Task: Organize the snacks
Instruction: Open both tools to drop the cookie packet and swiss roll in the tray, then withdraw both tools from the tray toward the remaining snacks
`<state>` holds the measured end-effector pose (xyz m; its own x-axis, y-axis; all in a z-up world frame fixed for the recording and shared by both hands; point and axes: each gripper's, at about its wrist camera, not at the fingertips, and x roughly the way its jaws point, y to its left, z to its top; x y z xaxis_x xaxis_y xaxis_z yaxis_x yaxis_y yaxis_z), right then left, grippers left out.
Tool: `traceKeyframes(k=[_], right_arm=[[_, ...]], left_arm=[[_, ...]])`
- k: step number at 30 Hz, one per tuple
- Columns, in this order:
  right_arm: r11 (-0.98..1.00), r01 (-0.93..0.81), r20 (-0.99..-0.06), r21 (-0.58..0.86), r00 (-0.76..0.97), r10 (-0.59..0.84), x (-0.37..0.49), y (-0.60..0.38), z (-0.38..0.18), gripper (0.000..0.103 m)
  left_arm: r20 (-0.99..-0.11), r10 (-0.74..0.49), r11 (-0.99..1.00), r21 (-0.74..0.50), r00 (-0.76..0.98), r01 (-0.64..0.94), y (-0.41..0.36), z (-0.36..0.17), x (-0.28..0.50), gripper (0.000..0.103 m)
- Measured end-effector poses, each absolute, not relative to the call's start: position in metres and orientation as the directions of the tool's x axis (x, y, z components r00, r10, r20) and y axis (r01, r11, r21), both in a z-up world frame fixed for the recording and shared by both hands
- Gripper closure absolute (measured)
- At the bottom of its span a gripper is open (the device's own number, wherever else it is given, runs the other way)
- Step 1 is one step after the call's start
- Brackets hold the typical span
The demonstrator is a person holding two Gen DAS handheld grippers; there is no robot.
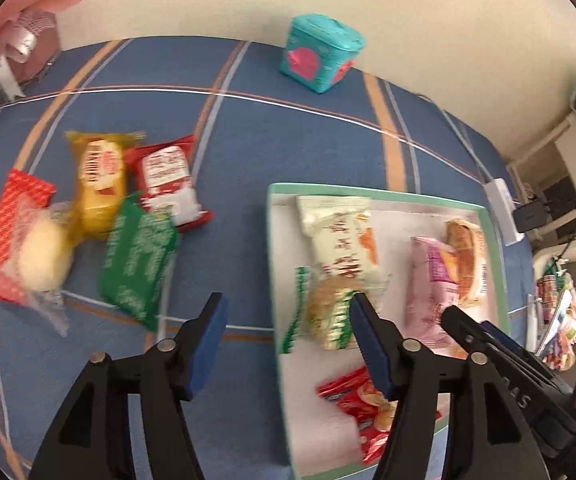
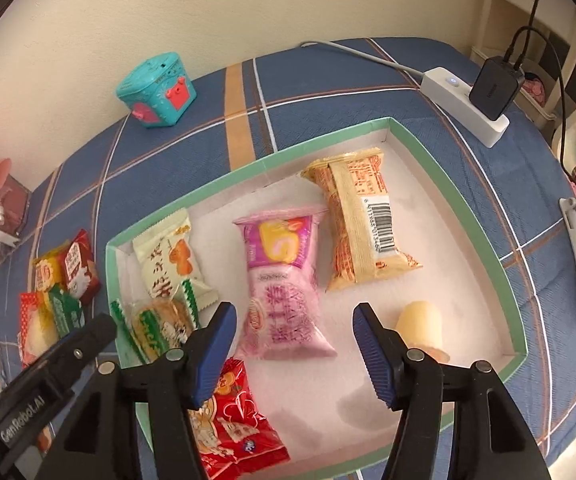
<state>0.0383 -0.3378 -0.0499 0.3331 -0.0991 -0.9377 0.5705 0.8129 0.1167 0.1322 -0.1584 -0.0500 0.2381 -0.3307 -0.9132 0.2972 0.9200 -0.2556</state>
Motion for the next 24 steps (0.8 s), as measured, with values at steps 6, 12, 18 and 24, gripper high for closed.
traceKeyframes(k=[6, 12, 18, 24], right_arm=[[0.839, 0.536, -0.939, 0.095, 0.327, -0.103, 0.036, -0.323, -0.046, 0.026], [0.864, 0.499, -0.941, 0.073, 0.321, -0.106, 0.037, -0.307, -0.046, 0.019], [0.872, 0.484, -0.938, 0.075, 0.331, -0.103, 0.037, -0.297, -0.046, 0.003], [0.87, 0.486, -0.931, 0.081, 0.349, -0.108, 0.037, -0.294, -0.043, 0.0]], left_arm=[[-0.924, -0.248, 0.951, -0.173, 0.292, 0.257, -0.136, -0.048, 0.132, 0.018], [-0.92, -0.211, 0.962, -0.135, 0.329, 0.239, -0.122, -0.044, 0.131, 0.012], [-0.915, -0.187, 0.968, -0.111, 0.357, 0.223, -0.107, -0.04, 0.132, 0.005], [-0.908, -0.179, 0.973, -0.107, 0.379, 0.205, -0.097, -0.037, 0.134, 0.005]])
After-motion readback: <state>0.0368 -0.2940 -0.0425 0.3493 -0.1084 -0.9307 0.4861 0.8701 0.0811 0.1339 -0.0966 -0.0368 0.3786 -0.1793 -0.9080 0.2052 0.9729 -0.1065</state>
